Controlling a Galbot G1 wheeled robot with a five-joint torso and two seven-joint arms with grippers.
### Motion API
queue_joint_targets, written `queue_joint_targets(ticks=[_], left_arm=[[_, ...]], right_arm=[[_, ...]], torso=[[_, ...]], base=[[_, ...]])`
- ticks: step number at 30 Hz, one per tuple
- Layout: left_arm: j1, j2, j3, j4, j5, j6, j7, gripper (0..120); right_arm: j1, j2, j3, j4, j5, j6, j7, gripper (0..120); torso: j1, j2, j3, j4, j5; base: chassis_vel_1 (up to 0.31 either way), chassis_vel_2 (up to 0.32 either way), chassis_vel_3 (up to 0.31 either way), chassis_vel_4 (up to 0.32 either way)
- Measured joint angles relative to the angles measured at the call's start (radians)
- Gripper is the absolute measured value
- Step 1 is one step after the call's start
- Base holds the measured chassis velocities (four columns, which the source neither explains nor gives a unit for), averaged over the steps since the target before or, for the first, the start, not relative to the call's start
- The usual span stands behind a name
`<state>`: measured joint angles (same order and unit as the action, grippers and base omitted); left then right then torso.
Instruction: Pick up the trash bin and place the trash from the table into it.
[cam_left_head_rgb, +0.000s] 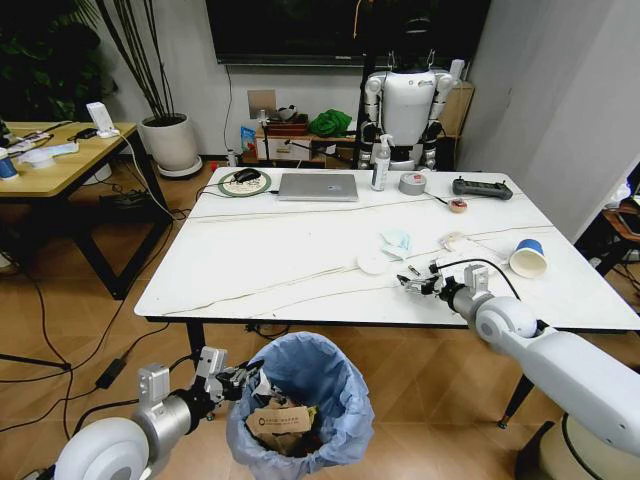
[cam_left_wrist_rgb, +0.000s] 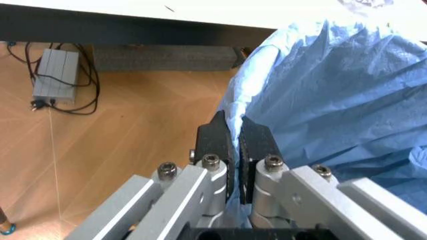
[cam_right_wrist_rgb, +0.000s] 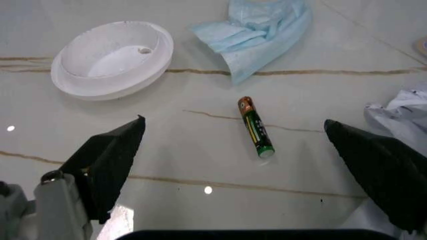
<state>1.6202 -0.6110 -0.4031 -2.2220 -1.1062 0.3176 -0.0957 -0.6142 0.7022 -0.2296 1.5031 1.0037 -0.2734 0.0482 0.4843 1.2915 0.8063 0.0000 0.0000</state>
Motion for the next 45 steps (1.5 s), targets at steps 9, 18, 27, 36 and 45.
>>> queue_joint_targets(ticks=[9, 18, 27, 36, 45], left_arm=[[0.006, -0.005, -0.004, -0.009, 0.003, 0.0, -0.001, 0], [0.006, -0.006, -0.007, -0.013, 0.002, 0.0, -0.001, 0], [0.0, -0.005, -0.006, -0.01, 0.001, -0.001, -0.001, 0], [-0.003, -0.012, -0.006, -0.006, 0.001, -0.001, -0.002, 0], [-0.006, -0.016, 0.001, -0.007, 0.001, -0.002, -0.004, 0]], right_arm=[[0.043, 0.013, -0.046, -0.032, 0.011, -0.017, -0.008, 82], [0.045, -0.003, -0.053, -0.041, -0.002, -0.016, -0.012, 49], [0.043, -0.008, -0.051, -0.039, -0.003, -0.019, -0.011, 15], [0.043, -0.01, -0.054, -0.034, -0.003, -0.02, -0.011, 0], [0.03, -0.049, 0.015, 0.114, 0.02, 0.017, -0.06, 0]], torso=[[0.0, 0.0, 0.0, 0.0002, 0.0], [0.0, 0.0, 0.0, 0.0001, -0.0001], [0.0, 0.0, 0.0, 0.0, 0.0], [0.0, 0.0, 0.0, 0.0, 0.0], [0.0, 0.0, 0.0, 0.0001, 0.0002]], base=[[0.0, 0.0, 0.0, 0.0], [0.0, 0.0, 0.0, 0.0], [0.0, 0.0, 0.0, 0.0], [0.0, 0.0, 0.0, 0.0], [0.0, 0.0, 0.0, 0.0]])
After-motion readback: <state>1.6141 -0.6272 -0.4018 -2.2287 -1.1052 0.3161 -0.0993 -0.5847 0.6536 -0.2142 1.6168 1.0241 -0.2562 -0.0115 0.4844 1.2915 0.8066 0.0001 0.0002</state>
